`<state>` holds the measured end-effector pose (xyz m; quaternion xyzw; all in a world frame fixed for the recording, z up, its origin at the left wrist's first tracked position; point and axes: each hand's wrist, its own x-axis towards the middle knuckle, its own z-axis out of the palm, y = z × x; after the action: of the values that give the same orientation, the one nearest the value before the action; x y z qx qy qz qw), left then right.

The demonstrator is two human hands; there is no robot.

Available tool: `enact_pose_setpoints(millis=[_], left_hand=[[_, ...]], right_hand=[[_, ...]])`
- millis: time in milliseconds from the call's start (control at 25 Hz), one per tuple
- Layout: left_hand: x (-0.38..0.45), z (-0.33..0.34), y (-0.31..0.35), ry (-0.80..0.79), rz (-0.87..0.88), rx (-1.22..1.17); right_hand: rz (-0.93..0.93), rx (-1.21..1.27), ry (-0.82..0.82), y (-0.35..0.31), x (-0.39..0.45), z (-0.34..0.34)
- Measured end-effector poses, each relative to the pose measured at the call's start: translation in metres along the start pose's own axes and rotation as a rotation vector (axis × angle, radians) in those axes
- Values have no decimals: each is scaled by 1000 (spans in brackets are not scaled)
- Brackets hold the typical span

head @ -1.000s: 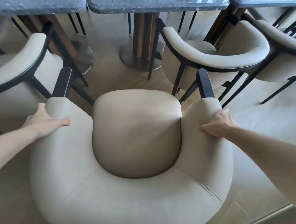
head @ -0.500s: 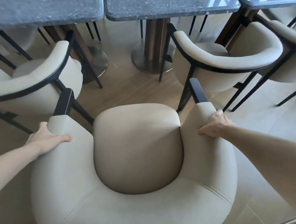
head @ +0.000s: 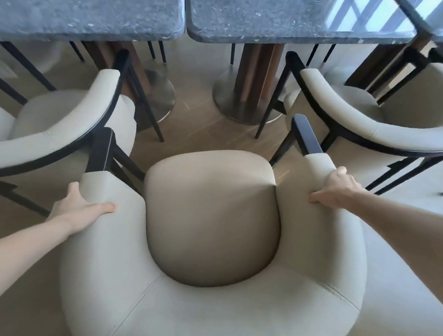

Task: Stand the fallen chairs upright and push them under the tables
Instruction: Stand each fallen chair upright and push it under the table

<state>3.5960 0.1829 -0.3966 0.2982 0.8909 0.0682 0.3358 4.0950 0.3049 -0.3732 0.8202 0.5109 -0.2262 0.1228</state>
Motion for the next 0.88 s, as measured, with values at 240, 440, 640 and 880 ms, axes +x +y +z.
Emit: enact_pose_setpoints(millis=[240, 440, 640, 880], left_hand=[[68, 7, 64, 33, 38, -39], [123, 15, 128, 71, 66, -88], [166, 19, 154, 84, 20, -96], [180, 21, 152, 113, -20, -52]], right_hand=[[18, 45, 37, -47, 81, -14], [17, 59, 84, -86, 158, -33], [16, 31, 86, -118, 197, -39], [46, -23, 58, -134, 207, -38]])
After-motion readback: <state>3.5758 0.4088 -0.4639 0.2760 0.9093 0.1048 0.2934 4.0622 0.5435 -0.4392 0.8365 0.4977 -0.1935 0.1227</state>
